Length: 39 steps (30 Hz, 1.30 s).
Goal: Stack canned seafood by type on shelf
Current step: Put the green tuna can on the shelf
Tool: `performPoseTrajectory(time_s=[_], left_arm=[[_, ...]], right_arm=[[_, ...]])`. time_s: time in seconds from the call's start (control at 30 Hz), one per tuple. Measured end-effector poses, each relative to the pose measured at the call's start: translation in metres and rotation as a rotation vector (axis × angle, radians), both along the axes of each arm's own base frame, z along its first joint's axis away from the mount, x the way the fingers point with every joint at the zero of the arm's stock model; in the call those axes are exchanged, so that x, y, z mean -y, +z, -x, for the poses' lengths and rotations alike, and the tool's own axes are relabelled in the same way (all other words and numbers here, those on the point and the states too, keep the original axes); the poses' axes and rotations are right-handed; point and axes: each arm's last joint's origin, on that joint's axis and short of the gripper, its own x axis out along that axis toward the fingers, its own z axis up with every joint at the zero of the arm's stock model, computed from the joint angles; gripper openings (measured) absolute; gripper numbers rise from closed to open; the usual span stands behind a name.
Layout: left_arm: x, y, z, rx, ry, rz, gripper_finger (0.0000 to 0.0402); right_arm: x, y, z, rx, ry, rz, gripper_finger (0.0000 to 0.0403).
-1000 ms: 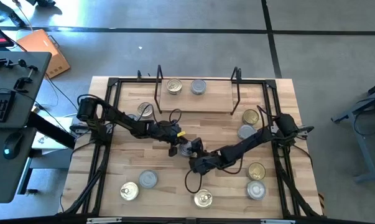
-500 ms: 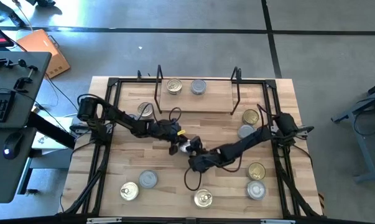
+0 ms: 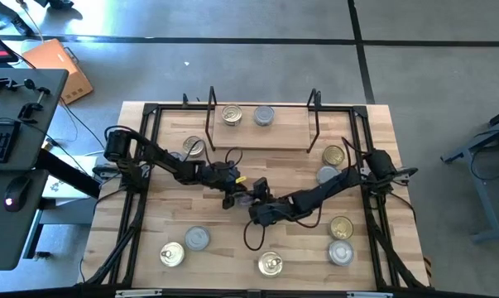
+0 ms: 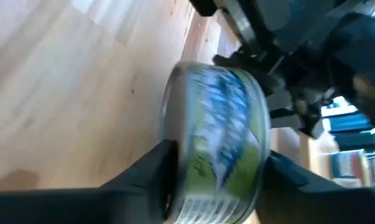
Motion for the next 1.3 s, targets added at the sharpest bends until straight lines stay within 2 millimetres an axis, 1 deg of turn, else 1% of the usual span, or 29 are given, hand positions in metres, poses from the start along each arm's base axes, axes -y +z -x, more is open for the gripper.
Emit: performPoseTrajectory(time_s=[0.03, 0.07, 0.2, 0.27, 0.33, 0.4, 0.53, 0.6, 0.7, 0.77, 0.93, 1.03, 1.13, 1.23, 1.3], left_arm=[[0.0, 0.0, 0.0, 0.003, 0.002, -0.002, 0.0], [0.0, 0.001, 0.0, 0.005, 0.003, -0.002, 0.0], [0.0, -0.001, 0.001, -0.016, 0.016, -0.013, 0.0], [0.0, 0.003, 0.002, -0.014, 0.017, -0.018, 0.0], [0.002, 0.008, 0.004, -0.023, 0.016, -0.025, 0.0], [0.005, 0.016, 0.008, -0.039, 0.018, -0.043, 0.0], [0.014, 0.038, 0.015, -0.029, 0.034, -0.124, 0.0], [0.019, 0.05, 0.018, -0.01, 0.043, -0.155, 0.0], [0.029, 0.065, 0.026, 0.008, 0.021, -0.188, 0.0], [0.037, 0.076, 0.03, 0.038, 0.003, -0.195, 0.0], [0.055, 0.09, 0.039, 0.085, -0.061, -0.215, 0.0], [0.063, 0.093, 0.04, 0.104, -0.051, -0.26, 0.0], [0.066, 0.092, 0.042, 0.101, -0.039, -0.299, 0.0], [0.067, 0.092, 0.042, 0.098, -0.043, -0.302, 0.0], [0.067, 0.092, 0.042, 0.099, -0.043, -0.301, 0.0]], right_arm=[[0.0, 0.0, 0.0, 0.004, -0.008, -0.016, 0.0131], [-0.001, -0.001, 0.001, 0.006, -0.013, -0.026, 0.0123], [-0.009, 0.0, 0.003, 0.033, -0.031, -0.08, 0.0123], [-0.014, 0.003, 0.007, 0.046, -0.058, -0.095, 0.0123], [-0.017, 0.013, 0.014, 0.066, -0.107, -0.091, 0.0123], [-0.018, 0.027, 0.02, 0.086, -0.177, -0.068, 0.0123], [-0.009, 0.054, 0.028, 0.063, -0.331, 0.0, 0.0123], [0.003, 0.064, 0.029, 0.033, -0.409, 0.007, 0.0123], [0.031, 0.07, 0.027, -0.002, -0.537, 0.013, 0.0123], [0.053, 0.069, 0.025, -0.022, -0.604, 0.027, 0.0123], [0.109, 0.068, 0.022, -0.059, -0.747, 0.045, 0.0123], [0.138, 0.068, 0.023, -0.094, -0.802, 0.065, 0.0123], [0.163, 0.066, 0.025, -0.137, -0.839, 0.063, 0.0123], [0.182, 0.063, 0.027, -0.18, -0.863, 0.057, 0.0123], [0.193, 0.059, 0.028, -0.231, -0.849, 0.054, 0.0123]])
